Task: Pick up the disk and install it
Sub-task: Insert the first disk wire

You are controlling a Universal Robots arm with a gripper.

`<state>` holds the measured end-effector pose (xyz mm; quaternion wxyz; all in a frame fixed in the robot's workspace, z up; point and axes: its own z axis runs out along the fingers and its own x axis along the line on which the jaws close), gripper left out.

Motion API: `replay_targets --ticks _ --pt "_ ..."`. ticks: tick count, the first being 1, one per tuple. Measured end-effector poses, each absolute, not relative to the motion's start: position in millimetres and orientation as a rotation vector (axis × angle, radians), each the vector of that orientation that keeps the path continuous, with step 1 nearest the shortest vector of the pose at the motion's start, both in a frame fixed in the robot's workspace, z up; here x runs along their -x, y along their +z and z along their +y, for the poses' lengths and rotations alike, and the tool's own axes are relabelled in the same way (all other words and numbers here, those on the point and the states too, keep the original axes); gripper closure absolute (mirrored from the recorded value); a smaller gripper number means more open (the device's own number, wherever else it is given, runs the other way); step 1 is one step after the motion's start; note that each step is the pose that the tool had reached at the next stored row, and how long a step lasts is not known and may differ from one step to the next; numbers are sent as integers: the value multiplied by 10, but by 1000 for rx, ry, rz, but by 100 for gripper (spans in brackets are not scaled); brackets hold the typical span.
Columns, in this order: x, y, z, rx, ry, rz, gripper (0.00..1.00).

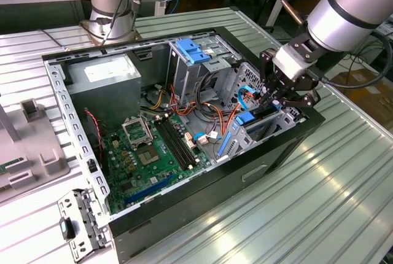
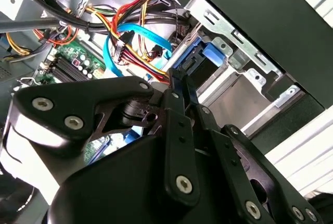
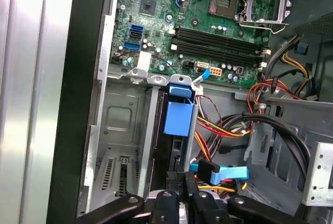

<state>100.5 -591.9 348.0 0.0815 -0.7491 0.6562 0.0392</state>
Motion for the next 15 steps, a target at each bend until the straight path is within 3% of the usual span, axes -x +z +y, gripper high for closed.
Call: replay_targets --ticks 15 --pt "-1005 3480 -5920 2161 108 2042 83"
